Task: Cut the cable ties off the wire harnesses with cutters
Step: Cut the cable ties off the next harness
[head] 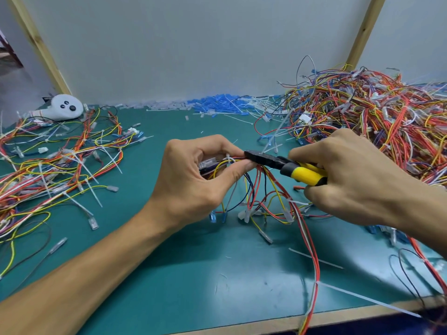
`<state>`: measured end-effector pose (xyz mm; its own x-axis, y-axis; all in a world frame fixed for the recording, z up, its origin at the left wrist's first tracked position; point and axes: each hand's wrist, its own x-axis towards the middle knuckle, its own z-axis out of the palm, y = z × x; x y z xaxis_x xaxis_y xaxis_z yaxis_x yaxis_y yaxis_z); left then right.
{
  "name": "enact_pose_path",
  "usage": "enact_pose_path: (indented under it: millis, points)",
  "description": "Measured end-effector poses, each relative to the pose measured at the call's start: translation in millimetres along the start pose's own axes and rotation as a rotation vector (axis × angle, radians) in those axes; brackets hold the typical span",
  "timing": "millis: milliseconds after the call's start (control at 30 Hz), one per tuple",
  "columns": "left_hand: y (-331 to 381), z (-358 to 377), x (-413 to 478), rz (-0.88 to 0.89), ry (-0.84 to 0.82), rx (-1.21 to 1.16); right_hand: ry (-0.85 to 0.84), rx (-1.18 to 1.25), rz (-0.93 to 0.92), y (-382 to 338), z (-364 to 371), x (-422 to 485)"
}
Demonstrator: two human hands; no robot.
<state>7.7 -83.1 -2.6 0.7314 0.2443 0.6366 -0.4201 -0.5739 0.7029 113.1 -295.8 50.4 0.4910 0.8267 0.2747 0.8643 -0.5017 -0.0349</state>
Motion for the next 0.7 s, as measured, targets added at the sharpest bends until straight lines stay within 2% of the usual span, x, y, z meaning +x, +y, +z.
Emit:
enact_pose_path:
  millis: [200, 367, 700]
  points:
    - [-0.8, -4.1, 1.5, 0.005, 0.007, 0.009, -0.039, -0.079, -0.021, 1.3, -2.2, 0.4]
    - [-2.4, -3.4, 1.9, 0.009, 0.013, 0.01, -0.001, -0.074, -0.025, 2.4, 0.4, 1.8]
    - [-2.7, -3.3, 0.7, 0.042, 0.003, 0.017, -0.02, 0.05, 0.009, -0.3, -1.5, -1.4]
